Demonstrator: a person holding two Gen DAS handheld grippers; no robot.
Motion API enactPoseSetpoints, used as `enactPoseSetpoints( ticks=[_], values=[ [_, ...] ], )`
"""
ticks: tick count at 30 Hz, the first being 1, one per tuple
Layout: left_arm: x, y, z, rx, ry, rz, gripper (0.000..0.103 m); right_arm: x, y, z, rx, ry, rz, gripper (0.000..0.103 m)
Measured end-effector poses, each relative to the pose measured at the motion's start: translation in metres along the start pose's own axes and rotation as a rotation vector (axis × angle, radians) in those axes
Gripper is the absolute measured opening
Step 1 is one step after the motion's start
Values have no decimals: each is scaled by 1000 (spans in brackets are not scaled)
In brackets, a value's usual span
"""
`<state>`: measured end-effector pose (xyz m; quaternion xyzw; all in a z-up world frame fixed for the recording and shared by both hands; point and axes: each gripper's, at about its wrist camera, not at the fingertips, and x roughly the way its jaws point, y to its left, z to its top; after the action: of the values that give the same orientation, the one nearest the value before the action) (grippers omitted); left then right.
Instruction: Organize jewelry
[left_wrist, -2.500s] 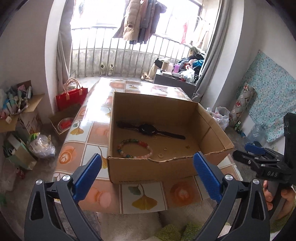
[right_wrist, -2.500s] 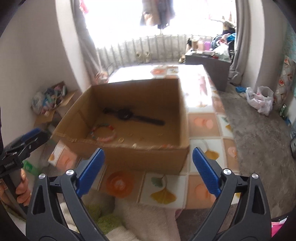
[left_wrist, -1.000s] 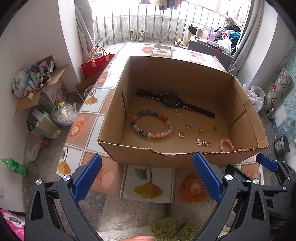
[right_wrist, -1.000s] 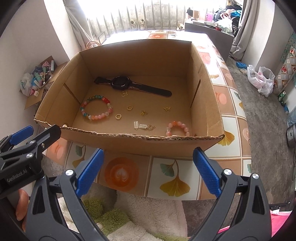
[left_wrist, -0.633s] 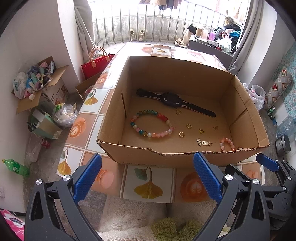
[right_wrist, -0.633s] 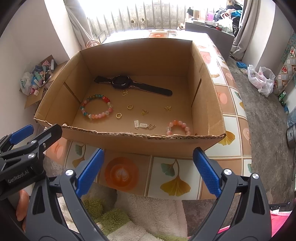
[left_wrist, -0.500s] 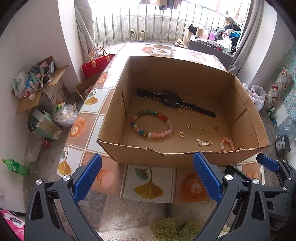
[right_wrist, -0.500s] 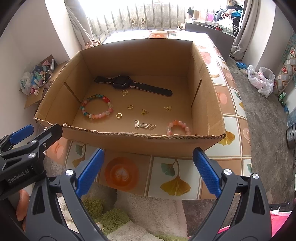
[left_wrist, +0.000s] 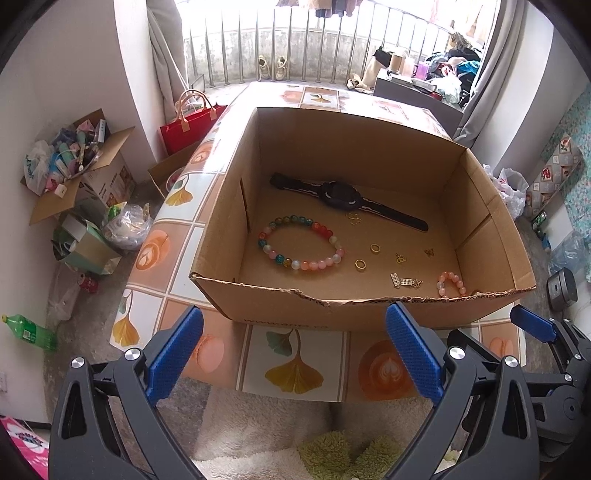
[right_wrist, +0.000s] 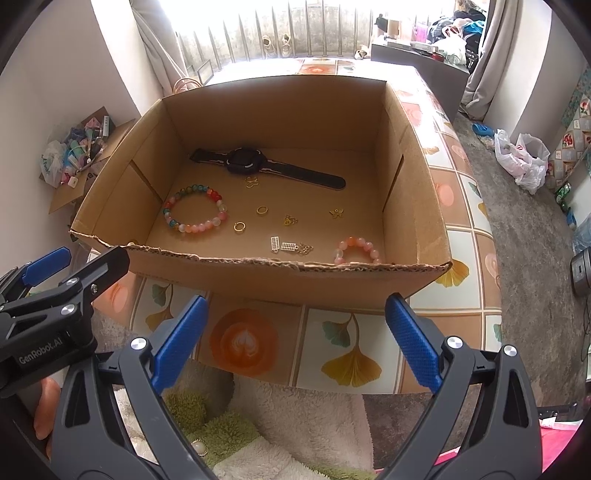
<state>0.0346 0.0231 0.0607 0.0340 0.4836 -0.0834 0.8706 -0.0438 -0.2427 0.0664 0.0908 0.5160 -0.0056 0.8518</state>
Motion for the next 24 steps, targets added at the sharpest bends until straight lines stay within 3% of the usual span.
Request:
enactPoseSetpoints(
  ticks=[24],
  values=[
    [-1,-2,-1,9,-2,-3,96,-1,0,-2,0,4,2,93]
  ],
)
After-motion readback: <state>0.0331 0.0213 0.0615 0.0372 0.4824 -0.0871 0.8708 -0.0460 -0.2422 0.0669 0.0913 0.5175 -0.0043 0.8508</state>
